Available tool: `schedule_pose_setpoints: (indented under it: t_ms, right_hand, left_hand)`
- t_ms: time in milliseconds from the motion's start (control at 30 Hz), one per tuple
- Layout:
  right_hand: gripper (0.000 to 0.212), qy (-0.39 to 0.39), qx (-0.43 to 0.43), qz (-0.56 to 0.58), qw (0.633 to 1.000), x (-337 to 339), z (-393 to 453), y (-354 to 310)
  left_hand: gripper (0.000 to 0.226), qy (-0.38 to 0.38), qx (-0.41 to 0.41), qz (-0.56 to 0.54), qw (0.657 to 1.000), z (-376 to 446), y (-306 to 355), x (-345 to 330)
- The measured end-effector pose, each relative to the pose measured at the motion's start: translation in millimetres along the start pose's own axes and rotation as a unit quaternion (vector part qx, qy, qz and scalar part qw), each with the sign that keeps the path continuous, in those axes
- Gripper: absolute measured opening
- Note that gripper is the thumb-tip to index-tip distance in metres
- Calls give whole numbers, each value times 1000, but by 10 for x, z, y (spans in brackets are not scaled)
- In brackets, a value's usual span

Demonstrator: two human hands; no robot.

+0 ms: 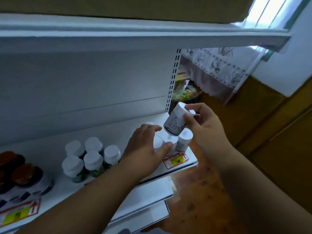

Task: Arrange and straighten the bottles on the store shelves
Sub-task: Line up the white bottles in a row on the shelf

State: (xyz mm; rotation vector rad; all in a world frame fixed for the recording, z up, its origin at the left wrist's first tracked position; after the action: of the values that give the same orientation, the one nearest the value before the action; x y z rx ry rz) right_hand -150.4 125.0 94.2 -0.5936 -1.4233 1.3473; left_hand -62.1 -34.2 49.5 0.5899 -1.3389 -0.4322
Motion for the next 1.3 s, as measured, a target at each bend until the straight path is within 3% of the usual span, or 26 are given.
schedule_pose_setpoints:
  t_ms: [100, 233, 367, 533, 800, 933, 1100, 1300]
  right_hand:
    - [11, -44, 23, -1, 999, 16, 307, 95]
    - [17, -126, 46, -72, 988, -82, 728, 315]
    - [20, -230, 85, -185, 952, -249, 944, 536]
    - [11, -336, 82, -263, 901, -393, 952, 732]
    - [14, -286, 122, -291, 905, -468, 967, 788]
    - [20, -297, 119, -309, 895, -495, 952, 775]
    - [25, -252, 150, -273, 916, -192, 960, 589]
    - [63, -342, 77, -320, 880, 80, 706, 823]
  left_hand:
    - [64, 19, 38, 89, 995, 213, 95, -84]
    - [92, 9, 87, 183, 979, 388, 100, -300]
    - [107, -49, 149, 233, 960, 393, -10, -504]
    - [112, -51, 172, 226, 958, 385, -125, -614]
    - [106, -32, 162, 243, 956, 381, -128, -633]
    - [100, -25, 163, 242, 956, 372, -123, -631]
    - [98, -18, 141, 247, 959, 369, -141, -619]
    - [95, -42, 104, 290, 950, 431, -126, -654]
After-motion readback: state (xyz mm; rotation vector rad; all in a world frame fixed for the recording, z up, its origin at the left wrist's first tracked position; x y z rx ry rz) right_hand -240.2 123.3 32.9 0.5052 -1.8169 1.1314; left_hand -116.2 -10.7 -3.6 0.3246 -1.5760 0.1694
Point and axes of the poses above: each hand's wrist, its own z-axis towards the middle knuckle, its own x-axis out of the back of the hand, y = z × x, the point moved 4 cm from there along z, towards the middle knuckle, and after that the axes turned 7 degrees about -y, right-handed, at the moved point
